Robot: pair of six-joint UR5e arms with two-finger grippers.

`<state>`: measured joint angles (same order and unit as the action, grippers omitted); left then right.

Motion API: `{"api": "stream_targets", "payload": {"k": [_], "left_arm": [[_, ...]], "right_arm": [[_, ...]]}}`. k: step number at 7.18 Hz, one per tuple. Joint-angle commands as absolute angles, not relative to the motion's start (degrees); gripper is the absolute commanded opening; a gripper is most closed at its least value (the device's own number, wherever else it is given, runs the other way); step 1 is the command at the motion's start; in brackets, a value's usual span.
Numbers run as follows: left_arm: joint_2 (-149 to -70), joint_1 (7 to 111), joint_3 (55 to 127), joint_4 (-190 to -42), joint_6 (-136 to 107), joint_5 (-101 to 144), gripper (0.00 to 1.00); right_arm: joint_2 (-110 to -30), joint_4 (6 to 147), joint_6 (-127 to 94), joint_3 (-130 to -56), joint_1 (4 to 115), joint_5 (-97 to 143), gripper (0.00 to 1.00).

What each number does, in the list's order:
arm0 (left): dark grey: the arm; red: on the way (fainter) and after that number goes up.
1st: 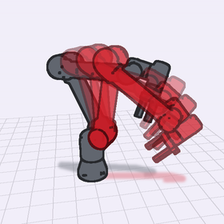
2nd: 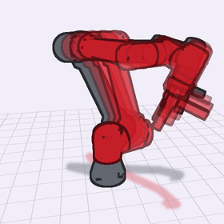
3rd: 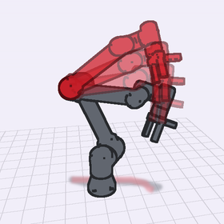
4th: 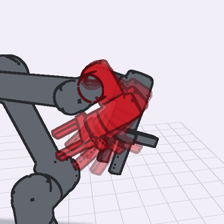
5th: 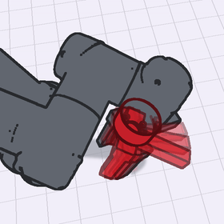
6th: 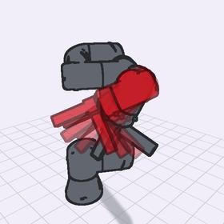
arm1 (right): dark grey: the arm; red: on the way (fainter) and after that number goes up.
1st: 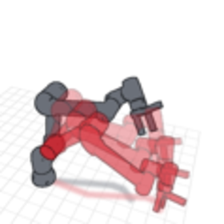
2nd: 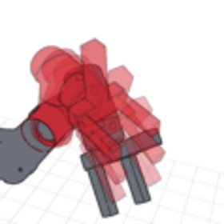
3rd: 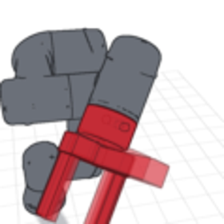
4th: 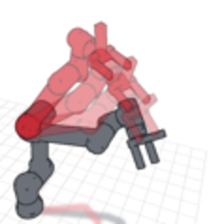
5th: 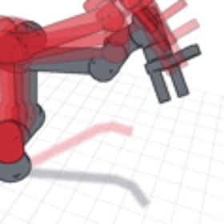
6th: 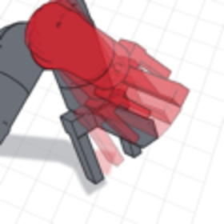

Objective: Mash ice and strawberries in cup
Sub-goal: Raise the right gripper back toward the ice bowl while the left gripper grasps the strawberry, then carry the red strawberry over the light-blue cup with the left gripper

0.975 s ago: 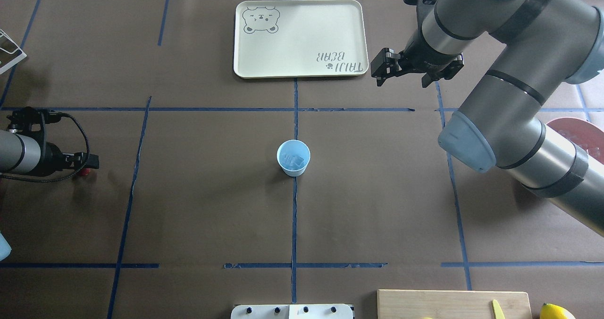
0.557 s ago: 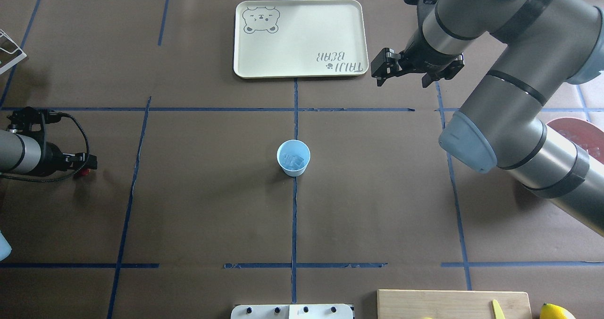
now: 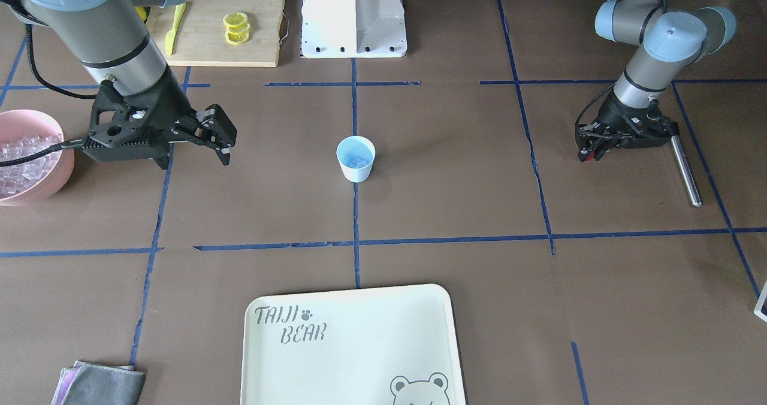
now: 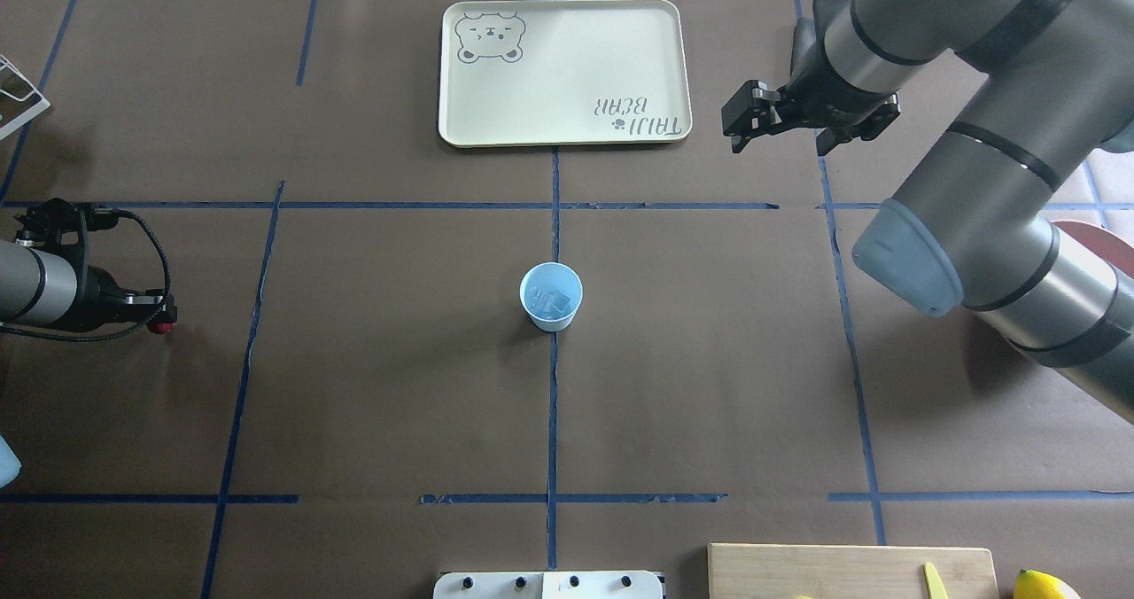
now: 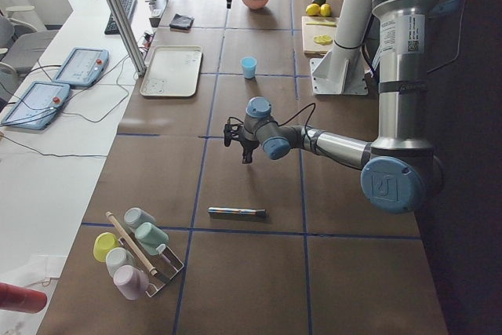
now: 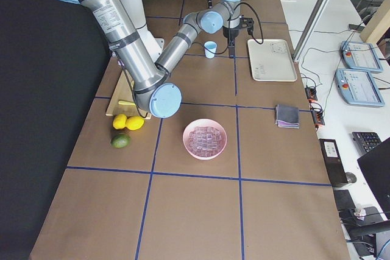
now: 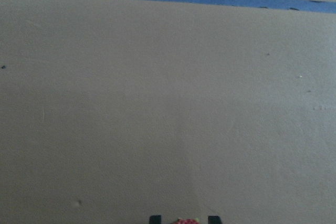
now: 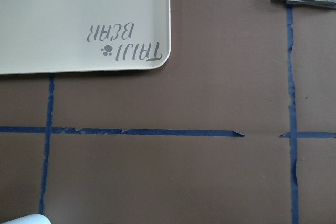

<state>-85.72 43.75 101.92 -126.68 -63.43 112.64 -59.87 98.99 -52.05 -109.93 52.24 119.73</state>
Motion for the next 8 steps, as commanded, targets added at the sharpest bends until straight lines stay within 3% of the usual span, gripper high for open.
{"api": "stream_targets", "payload": {"k": [1, 2, 4, 5, 8], "left_arm": [[-87.0, 46.48, 111.04, -114.43, -63.2, 117.41, 0.0], [-92.32, 46.58, 115.97, -103.3, -63.19, 117.68, 0.0], [-111.53, 46.5, 116.98, -81.83, -63.89, 117.68, 0.0], [-116.23, 46.15, 116.29, -79.39, -66.68, 117.77, 0.0], [-131.53, 41.41, 104.28, -82.15, -80.82, 117.42, 0.0]], "right_arm": [[-67.46, 98.7, -43.02, -113.28, 58.33, 124.25, 0.99], [-72.63, 98.7, -37.06, -115.21, 62.01, 124.89, 0.99], [-82.66, 98.79, -19.6, -114.87, 72.28, 130.06, 0.99], [-86.27, 98.79, -12.03, -113.92, 76.68, 131.3, 0.99], [-88.94, 98.7, 7.7, -104.08, 87.78, 136.76, 0.99]]}}
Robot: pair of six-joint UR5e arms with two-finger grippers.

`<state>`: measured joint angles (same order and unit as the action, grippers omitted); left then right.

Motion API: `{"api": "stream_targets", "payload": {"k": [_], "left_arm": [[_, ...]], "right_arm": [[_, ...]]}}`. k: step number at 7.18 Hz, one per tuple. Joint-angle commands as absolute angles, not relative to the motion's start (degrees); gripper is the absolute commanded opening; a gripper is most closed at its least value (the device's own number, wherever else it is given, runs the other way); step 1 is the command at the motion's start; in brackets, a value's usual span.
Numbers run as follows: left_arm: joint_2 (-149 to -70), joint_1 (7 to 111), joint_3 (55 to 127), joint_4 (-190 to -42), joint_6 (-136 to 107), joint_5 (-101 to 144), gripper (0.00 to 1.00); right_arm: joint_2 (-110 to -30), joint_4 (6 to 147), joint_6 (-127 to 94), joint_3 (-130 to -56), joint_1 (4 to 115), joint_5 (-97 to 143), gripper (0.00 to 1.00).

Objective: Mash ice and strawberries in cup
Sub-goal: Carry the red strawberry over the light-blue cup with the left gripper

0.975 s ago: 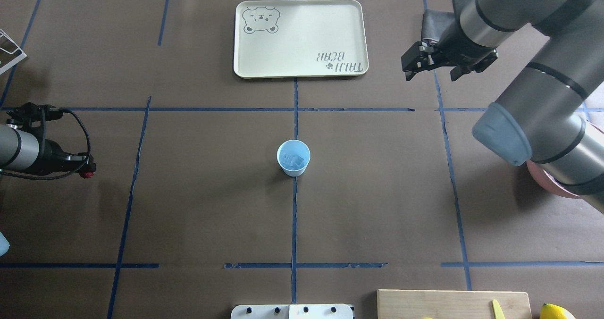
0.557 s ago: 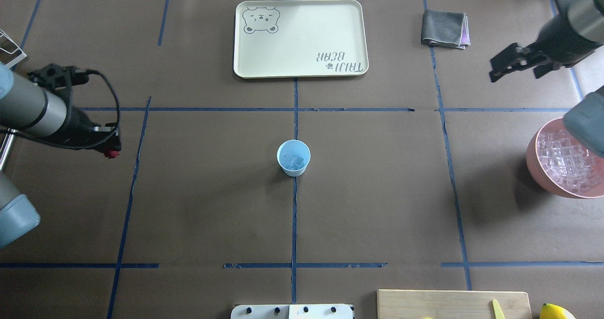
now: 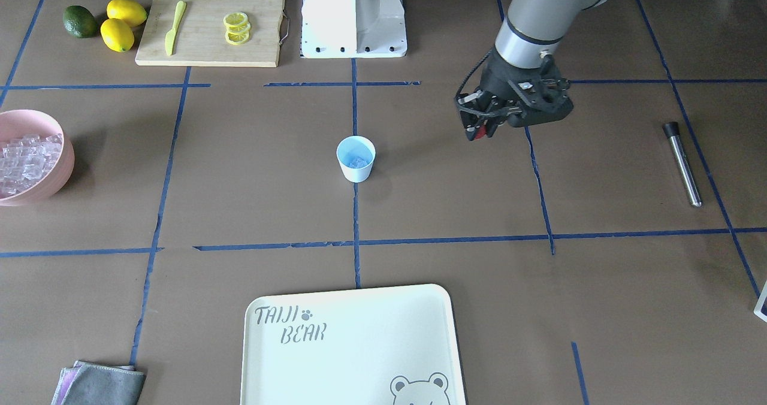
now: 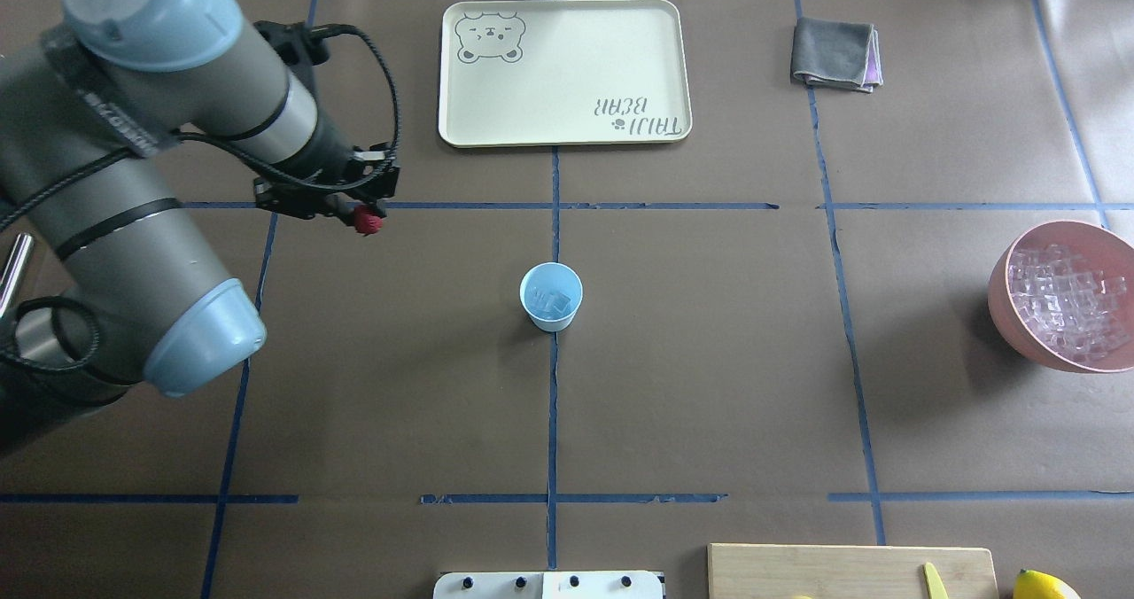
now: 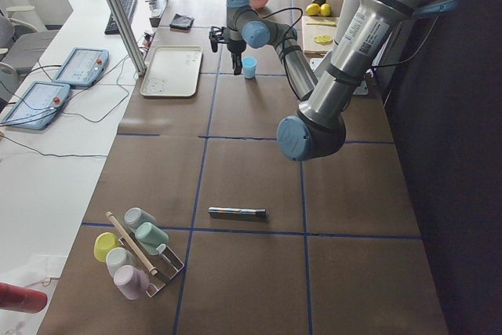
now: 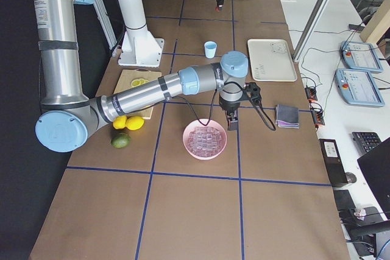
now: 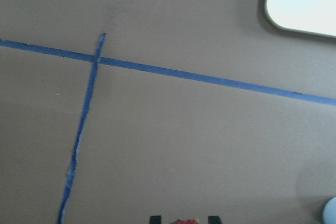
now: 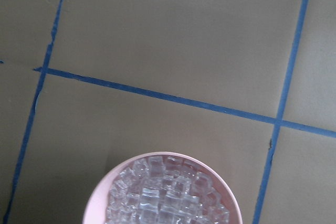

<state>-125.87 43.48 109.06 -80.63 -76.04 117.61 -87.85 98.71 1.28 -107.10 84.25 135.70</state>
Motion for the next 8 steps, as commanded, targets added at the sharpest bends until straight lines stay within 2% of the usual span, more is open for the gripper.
{"api": "stream_targets", "payload": {"k": [1, 4, 5, 8], "left_arm": [[-132.35, 40.0, 101.63, -85.92, -83.56, 117.25, 0.0], [-134.38, 36.75, 99.67, -87.36, -85.43, 114.46, 0.0], [-134.91, 35.26, 99.41, -87.45, -86.73, 113.91, 0.0], [-135.62, 33.23, 98.09, -88.15, -87.1, 111.64, 0.0]], "right_arm": [[-90.51, 98.7, 10.0, -103.54, 88.5, 136.67, 0.99], [-94.29, 95.83, 13.89, -102.4, 90.79, 136.5, 0.99], [-95.87, 87.19, 13.1, -97.87, 91.23, 136.58, 0.99], [-95.98, 84.72, 7.31, -95.27, 91.67, 136.93, 0.99]]}}
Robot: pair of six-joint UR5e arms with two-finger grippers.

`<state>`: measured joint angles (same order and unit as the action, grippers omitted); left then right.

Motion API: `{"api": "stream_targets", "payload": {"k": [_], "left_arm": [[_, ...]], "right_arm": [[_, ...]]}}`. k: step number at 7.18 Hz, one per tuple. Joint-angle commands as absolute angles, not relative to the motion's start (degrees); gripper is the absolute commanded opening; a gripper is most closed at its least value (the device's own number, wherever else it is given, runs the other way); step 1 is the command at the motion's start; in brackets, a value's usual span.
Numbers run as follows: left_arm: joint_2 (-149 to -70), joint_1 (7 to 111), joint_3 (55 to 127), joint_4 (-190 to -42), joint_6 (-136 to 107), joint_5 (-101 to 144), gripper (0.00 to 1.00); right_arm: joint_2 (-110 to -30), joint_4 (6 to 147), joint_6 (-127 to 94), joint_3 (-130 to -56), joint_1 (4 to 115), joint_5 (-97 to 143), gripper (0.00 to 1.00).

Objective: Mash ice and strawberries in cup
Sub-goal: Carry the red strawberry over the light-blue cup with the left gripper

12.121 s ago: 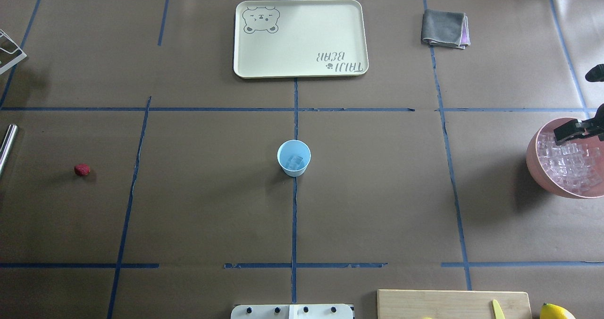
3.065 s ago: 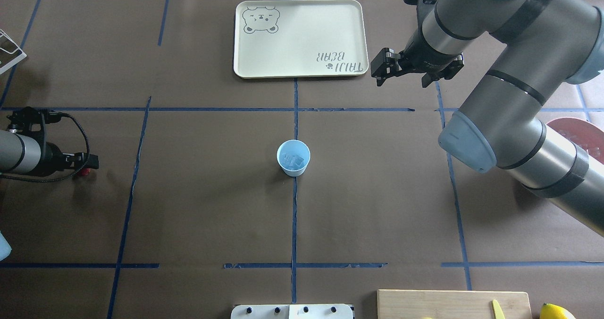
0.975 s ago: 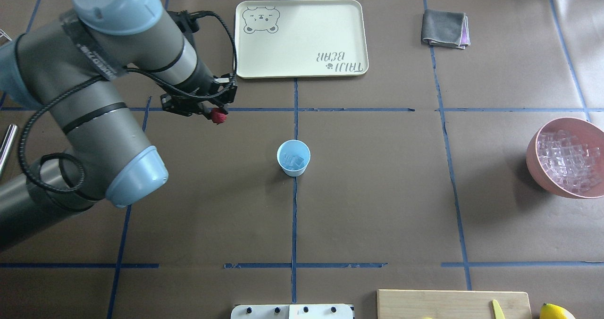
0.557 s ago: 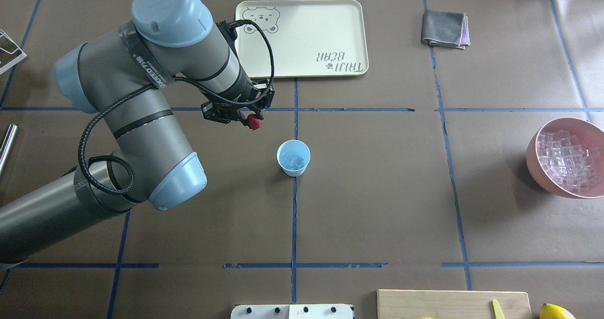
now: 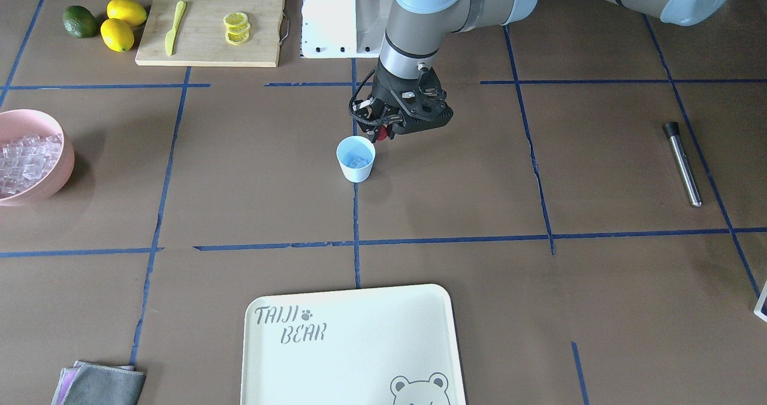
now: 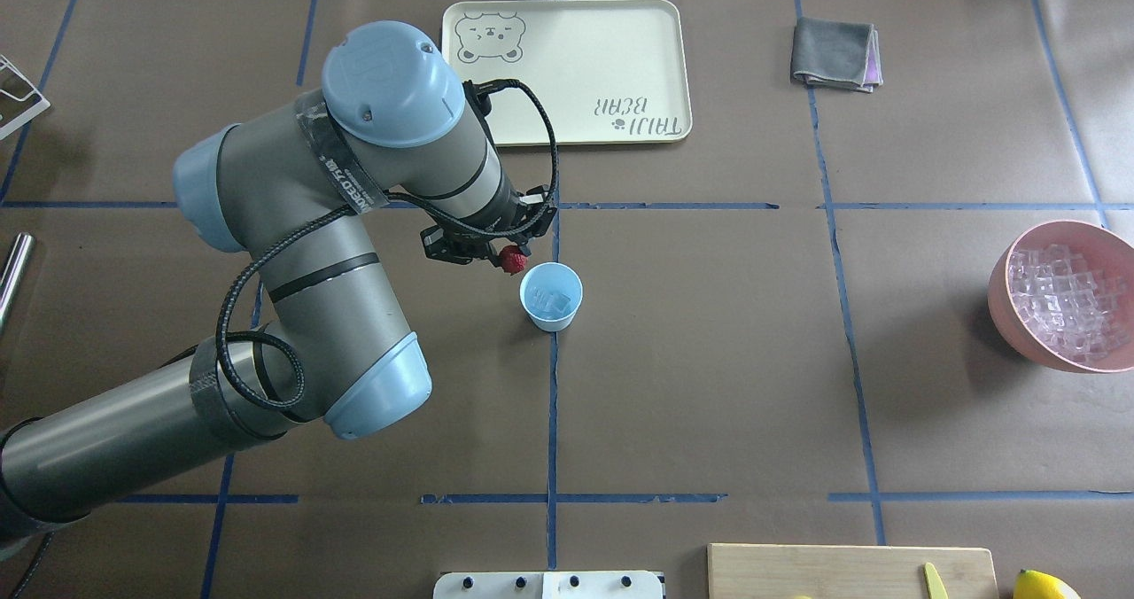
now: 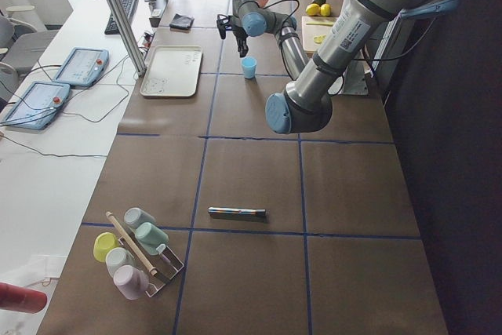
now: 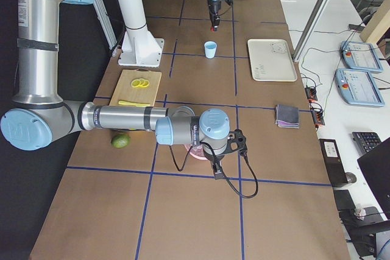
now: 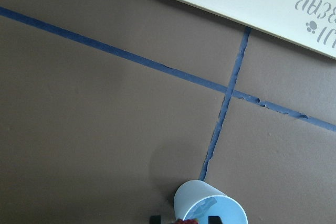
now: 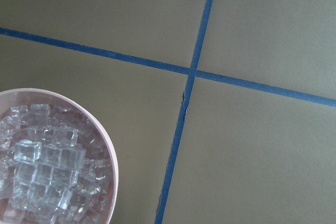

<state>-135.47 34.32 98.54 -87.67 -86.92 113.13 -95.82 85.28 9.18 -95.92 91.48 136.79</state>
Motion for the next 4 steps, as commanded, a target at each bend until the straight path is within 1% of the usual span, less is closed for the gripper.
{"api": "stream_targets", "payload": {"k": [1, 3, 4], "left_arm": [[-135.62, 32.35, 96.69, -90.07, -87.8, 111.53, 0.0], [-136.23, 30.59, 93.97, -93.06, -88.59, 108.73, 0.0], [-137.8, 30.59, 91.43, -93.6, -88.59, 108.72, 0.0]], "right_arm": [[-95.98, 84.73, 5.21, -95.27, 91.67, 137.02, 0.99], [-95.89, 84.73, 4.83, -95.27, 91.67, 137.02, 0.99], [-95.89, 84.73, 4.83, -95.36, 91.67, 137.11, 0.99]]}}
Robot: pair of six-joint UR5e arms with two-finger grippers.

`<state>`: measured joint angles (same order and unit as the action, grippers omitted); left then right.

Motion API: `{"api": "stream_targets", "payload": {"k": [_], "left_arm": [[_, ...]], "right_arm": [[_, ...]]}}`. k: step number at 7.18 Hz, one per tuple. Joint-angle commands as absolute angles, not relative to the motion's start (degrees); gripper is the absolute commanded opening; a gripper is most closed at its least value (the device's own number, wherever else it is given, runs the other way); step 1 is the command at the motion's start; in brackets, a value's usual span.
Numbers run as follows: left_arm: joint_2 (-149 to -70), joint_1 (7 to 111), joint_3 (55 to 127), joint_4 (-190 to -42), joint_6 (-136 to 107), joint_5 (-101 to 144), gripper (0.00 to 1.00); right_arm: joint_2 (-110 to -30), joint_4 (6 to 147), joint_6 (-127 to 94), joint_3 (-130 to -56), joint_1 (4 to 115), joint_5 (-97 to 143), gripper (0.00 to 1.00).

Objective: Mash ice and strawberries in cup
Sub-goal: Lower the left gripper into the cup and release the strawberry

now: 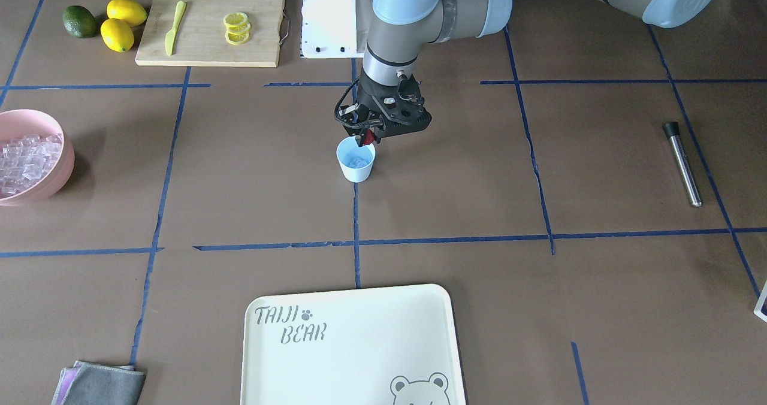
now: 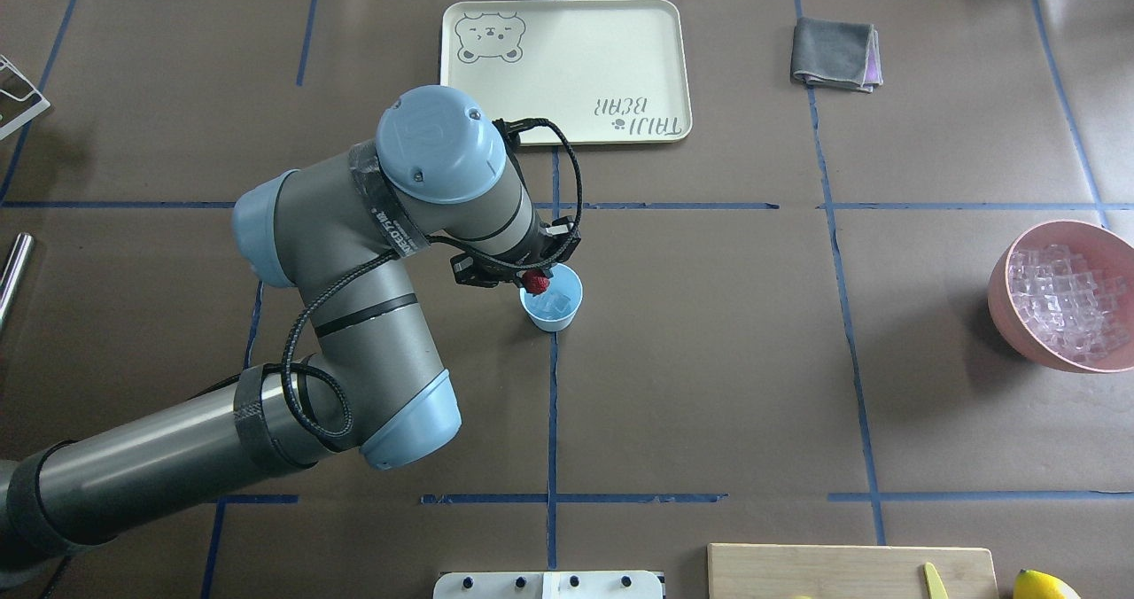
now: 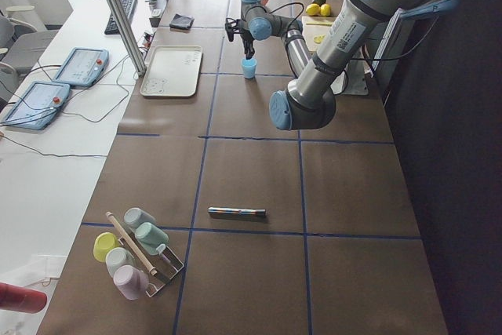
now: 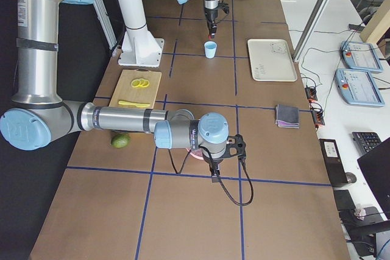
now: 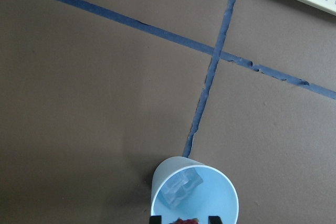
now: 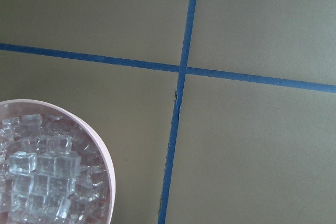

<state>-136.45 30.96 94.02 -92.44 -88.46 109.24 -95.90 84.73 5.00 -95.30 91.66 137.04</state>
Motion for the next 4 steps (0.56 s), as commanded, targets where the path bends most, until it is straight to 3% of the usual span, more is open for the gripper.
{"api": "stream_targets", "payload": {"k": [1, 3, 4], "left_arm": [[-138.07, 30.59, 90.54, -94.39, -88.59, 108.63, 0.0], [-137.99, 30.5, 90.18, -95.27, -88.33, 108.63, 0.06], [-137.9, 30.5, 90.18, -95.27, -88.07, 108.63, 0.29]], "right_arm": [[-95.89, 84.73, 4.83, -95.36, 91.67, 137.28, 0.99], [-95.8, 84.73, 4.92, -95.36, 91.67, 137.29, 0.99], [-95.71, 84.73, 4.92, -95.36, 91.67, 137.29, 0.99]]}}
